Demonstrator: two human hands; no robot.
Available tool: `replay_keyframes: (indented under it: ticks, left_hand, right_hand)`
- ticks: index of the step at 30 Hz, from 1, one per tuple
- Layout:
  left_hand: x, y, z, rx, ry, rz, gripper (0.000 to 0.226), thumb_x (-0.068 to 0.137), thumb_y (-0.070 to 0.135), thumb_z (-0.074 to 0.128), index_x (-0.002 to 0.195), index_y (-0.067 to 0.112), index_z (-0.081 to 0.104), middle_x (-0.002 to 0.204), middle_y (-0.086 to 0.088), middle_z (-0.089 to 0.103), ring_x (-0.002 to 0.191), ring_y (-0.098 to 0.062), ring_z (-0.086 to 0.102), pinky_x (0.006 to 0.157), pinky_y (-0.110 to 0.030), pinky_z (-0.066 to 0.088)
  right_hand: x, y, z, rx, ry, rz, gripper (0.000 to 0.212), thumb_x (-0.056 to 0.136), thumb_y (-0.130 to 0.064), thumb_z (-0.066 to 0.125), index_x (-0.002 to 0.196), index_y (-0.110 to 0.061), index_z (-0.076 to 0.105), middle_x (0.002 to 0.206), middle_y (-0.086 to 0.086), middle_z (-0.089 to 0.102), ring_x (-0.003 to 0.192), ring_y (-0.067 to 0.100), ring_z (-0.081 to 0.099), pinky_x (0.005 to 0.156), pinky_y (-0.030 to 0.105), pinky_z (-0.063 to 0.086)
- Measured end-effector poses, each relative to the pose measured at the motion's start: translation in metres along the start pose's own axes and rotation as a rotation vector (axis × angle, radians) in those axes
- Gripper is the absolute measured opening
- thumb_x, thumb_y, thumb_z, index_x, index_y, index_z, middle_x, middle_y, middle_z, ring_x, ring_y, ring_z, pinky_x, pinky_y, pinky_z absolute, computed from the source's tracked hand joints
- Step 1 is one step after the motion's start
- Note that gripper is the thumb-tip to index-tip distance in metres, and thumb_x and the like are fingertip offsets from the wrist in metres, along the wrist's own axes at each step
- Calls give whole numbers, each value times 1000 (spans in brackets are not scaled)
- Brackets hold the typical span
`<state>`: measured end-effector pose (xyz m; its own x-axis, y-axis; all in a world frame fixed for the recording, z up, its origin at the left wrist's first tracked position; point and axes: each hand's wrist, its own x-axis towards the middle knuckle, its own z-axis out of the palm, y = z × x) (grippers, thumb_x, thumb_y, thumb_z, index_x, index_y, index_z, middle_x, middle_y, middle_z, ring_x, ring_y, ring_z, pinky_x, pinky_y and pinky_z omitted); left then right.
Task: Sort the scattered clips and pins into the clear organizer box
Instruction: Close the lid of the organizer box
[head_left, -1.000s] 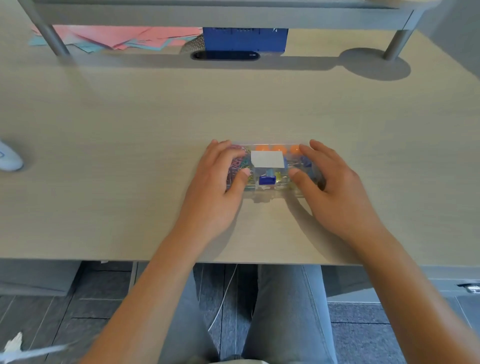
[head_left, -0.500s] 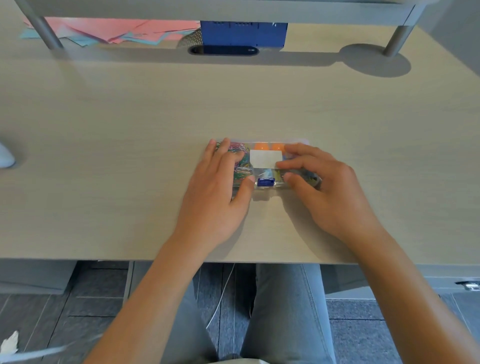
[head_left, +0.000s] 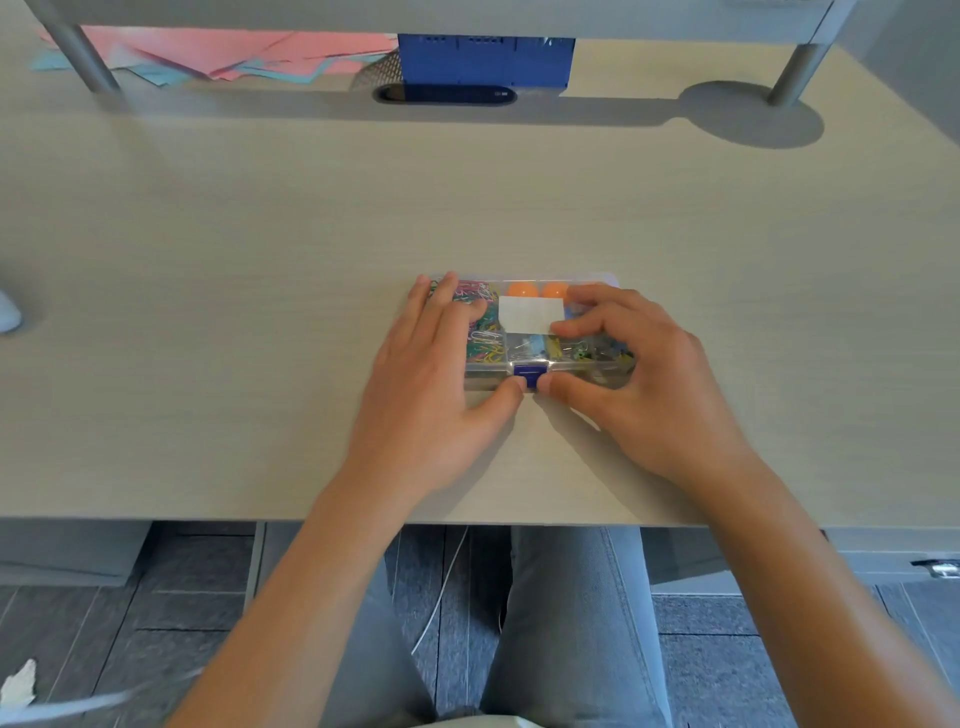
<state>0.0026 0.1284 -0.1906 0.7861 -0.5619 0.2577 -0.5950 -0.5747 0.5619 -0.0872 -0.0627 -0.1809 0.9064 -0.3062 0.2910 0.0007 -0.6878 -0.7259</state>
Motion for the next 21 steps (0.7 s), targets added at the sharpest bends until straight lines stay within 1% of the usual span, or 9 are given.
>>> replay_keyframes:
  ticks: [8,10,15,18,21]
  left_hand:
    - [0,1,1,17,-1,-6,68,86,45,68,143,21,42,166,4,19,155,-12,2,123,-38,21]
    - [0,0,1,28,-3,2,67,87,46,67,143,20,41,166,3,19,155,-14,2,123,-40,22]
    - [0,-1,3,57,7,15,64,89,43,63,143,18,41,166,-1,20,156,-17,4,122,-42,24]
    - [0,0,2,53,10,14,64,89,42,64,143,18,41,166,0,20,155,-16,4,122,-41,23]
    - [-1,0,1,25,14,2,67,88,41,66,147,22,39,166,3,19,155,-12,2,123,-38,21]
  right_hand:
    - [-1,-1,3,-32,4,-20,37,75,-32,86,109,-25,70,136,-15,57,130,3,49,105,31,45]
    - [-1,-2,3,-57,6,-32,37,75,-30,85,108,-24,70,136,-14,57,130,6,50,104,34,45]
    - [-1,-2,5,-67,19,-37,33,77,-27,83,106,-22,70,135,-13,58,129,9,50,102,36,46]
    - [-1,-4,4,-78,18,-39,34,78,-28,83,108,-22,69,135,-13,57,129,8,50,103,33,45]
    - [-3,-5,2,-80,16,-45,38,78,-29,84,112,-24,68,136,-13,57,130,3,48,105,26,43]
